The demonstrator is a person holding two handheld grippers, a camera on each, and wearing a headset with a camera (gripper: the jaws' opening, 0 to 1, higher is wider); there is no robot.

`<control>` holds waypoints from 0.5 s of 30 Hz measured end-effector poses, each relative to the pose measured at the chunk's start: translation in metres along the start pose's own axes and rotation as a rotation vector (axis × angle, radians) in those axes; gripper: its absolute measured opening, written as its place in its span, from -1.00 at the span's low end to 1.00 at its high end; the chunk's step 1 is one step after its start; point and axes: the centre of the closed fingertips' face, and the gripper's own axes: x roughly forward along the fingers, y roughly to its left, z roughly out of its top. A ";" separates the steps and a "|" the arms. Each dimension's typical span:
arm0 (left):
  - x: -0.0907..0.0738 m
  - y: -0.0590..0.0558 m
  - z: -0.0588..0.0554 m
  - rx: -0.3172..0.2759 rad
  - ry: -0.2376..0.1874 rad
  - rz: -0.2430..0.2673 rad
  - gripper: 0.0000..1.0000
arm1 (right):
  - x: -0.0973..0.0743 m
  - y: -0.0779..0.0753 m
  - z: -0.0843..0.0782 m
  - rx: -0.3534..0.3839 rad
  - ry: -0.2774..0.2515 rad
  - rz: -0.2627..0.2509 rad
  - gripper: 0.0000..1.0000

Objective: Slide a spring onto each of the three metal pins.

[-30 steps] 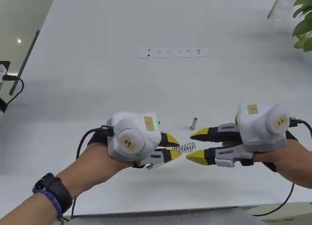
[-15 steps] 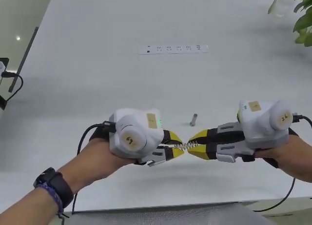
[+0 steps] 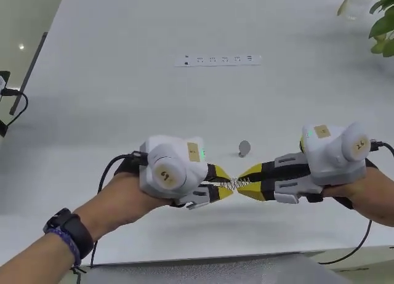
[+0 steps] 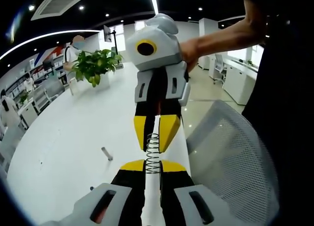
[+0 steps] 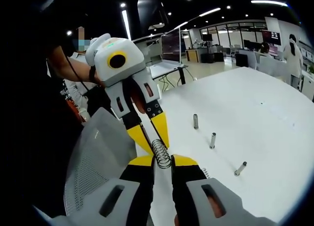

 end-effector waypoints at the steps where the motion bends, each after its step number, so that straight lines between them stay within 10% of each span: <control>1: 0.000 0.000 0.000 0.001 0.000 0.001 -0.95 | 0.000 0.000 0.001 -0.003 0.003 -0.001 -0.79; 15: 0.008 0.005 0.007 -0.005 -0.023 0.007 -0.96 | -0.003 0.000 0.019 -0.097 0.074 0.002 -0.83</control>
